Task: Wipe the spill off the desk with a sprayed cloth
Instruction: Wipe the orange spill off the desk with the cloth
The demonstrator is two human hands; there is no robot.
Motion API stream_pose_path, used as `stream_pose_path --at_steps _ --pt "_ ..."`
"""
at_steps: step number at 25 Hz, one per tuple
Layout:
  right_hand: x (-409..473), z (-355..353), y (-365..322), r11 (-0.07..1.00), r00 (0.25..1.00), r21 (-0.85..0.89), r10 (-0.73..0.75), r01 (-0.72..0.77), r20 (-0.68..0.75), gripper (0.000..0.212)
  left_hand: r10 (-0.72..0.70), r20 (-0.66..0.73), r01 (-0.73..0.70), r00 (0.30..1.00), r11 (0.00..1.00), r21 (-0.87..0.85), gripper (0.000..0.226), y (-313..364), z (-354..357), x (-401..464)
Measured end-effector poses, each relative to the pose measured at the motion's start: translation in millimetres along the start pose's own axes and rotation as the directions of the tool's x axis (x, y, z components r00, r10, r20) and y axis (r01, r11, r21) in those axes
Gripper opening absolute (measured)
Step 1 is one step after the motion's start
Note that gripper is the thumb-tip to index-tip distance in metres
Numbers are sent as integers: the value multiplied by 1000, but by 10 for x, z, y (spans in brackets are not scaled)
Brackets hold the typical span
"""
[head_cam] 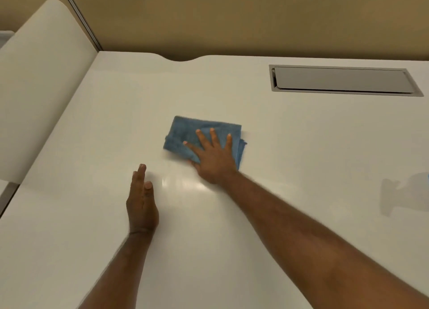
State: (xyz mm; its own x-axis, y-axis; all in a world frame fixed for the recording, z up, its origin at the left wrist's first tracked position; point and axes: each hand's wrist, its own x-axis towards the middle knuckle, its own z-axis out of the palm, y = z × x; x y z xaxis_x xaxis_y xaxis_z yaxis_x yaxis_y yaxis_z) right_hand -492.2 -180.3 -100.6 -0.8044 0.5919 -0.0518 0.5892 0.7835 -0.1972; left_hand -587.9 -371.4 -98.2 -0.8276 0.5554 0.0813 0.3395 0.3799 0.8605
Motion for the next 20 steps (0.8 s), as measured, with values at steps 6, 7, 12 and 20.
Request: stream_pose_path --at_steps 6,7,12,20 --pt "-443 -126 848 960 958 -37 273 -277 -82 55 89 102 -90 991 996 5 75 38 19 -61" --pt "-643 -157 968 948 946 -41 313 -317 -79 55 84 109 -84 990 996 -5 73 47 34 -82" --pt "-1670 -142 846 893 893 -4 451 -451 9 57 112 176 -105 978 993 -48 72 189 129 -213" --pt "-1552 -657 -611 418 905 810 292 -412 310 53 40 100 -18 994 978 -209 60 332 -73 -356"
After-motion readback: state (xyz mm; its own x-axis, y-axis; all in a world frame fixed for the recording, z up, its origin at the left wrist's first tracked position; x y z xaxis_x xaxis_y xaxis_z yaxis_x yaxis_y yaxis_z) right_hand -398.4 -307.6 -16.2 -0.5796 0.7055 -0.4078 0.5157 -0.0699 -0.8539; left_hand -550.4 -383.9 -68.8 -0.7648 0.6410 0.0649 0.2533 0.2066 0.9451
